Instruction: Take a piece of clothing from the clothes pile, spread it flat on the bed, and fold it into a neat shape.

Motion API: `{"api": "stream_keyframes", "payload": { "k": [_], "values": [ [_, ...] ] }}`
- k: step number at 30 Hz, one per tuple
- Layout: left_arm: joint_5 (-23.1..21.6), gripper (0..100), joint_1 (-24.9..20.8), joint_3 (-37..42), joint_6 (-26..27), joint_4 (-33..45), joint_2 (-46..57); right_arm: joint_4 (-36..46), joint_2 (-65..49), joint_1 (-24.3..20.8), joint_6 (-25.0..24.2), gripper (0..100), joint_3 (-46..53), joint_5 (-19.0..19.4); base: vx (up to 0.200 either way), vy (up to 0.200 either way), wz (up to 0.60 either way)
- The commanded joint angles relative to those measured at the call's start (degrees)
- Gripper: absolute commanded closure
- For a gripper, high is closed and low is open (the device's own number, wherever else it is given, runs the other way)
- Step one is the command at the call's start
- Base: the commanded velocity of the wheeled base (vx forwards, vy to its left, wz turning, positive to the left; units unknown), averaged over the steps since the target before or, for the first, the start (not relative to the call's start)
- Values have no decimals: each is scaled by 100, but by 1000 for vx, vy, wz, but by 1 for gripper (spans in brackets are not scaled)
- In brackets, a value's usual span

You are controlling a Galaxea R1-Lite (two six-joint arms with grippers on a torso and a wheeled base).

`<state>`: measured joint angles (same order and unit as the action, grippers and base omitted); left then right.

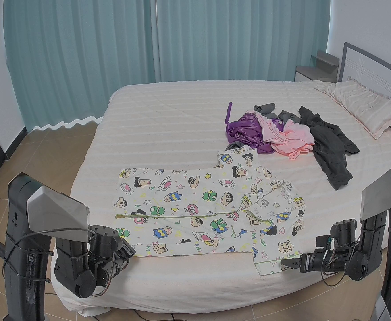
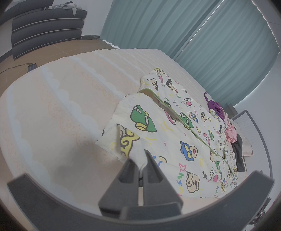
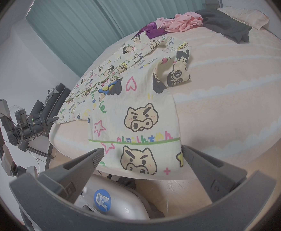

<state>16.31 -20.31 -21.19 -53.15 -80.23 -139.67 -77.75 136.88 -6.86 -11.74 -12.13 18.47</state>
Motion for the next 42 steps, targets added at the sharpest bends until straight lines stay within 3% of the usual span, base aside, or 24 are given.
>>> {"api": "stream_keyframes", "payload": {
  "k": [1,6,7,21,28,33,38,42],
  "values": [
    [4,100,1,1,-2,-2,-8,-3,146,-26,5,0,-44,8,0,0,0],
    [4,100,1,1,-2,-2,-8,-91,155,-17,5,0,-193,-19,0,0,0],
    [4,100,1,1,-2,-2,-8,-73,164,-17,5,100,-193,-19,0,0,0],
    [39,100,-8,62,7,-11,-8,-126,-161,1,14,100,325,-80,0,0,0],
    [478,100,-61,414,77,-283,133,-109,-1198,-149,49,100,1213,-80,0,0,0],
    [461,100,-184,985,393,-828,133,515,-1576,-26,40,100,1213,-89,0,0,0],
    [461,100,-219,1187,455,-942,133,1438,-2297,-96,146,100,1213,-89,0,0,0],
    [452,100,-272,1275,472,-942,133,1605,-2411,-105,172,100,1213,-98,0,0,0]
  ]
}}
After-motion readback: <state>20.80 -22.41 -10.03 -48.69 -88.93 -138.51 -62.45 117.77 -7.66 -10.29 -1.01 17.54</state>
